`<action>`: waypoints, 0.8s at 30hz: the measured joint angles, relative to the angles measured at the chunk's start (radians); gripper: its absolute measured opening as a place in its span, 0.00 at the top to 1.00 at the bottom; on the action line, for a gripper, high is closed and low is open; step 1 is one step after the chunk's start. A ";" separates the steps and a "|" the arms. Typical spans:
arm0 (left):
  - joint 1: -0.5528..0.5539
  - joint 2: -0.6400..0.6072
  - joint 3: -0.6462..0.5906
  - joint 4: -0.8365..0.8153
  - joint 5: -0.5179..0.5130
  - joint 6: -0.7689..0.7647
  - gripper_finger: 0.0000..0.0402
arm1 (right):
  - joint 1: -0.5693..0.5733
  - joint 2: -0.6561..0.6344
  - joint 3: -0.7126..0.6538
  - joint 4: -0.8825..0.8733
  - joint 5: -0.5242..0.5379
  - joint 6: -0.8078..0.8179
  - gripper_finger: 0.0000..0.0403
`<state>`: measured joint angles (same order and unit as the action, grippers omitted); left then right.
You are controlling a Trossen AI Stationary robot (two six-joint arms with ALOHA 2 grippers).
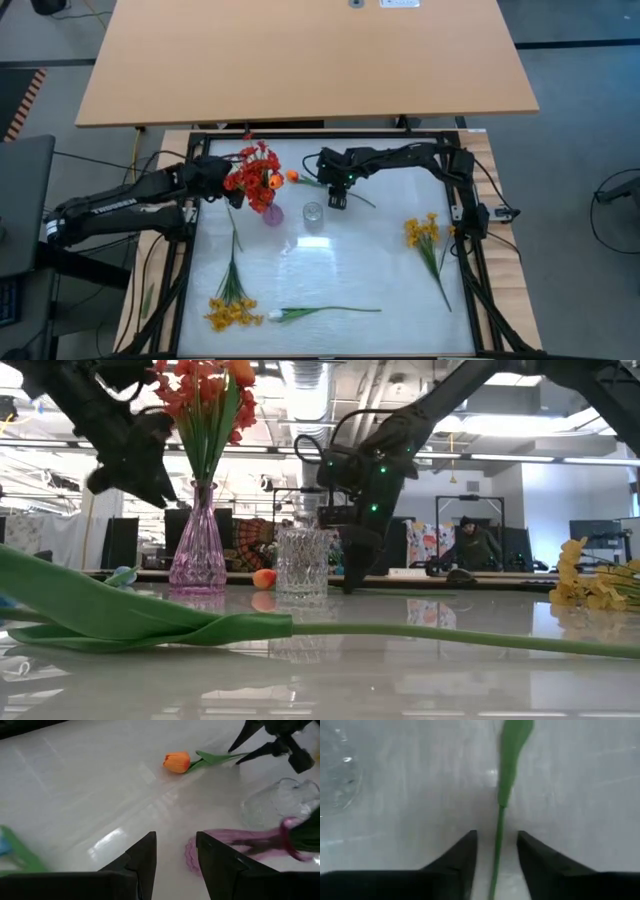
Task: Sort flowers into vase by color
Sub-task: Put the orange tulip into the violet vase
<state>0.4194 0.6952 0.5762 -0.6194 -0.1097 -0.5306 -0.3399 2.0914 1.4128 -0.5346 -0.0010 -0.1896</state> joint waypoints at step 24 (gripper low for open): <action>0.000 -0.180 0.275 -0.288 -0.240 0.100 0.69 | -0.072 -0.575 -0.054 0.276 -0.037 0.263 0.96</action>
<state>0.4194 0.5156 0.8517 -0.9074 -0.3495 -0.4301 -0.4123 1.5160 1.3584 -0.2581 -0.0382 0.0729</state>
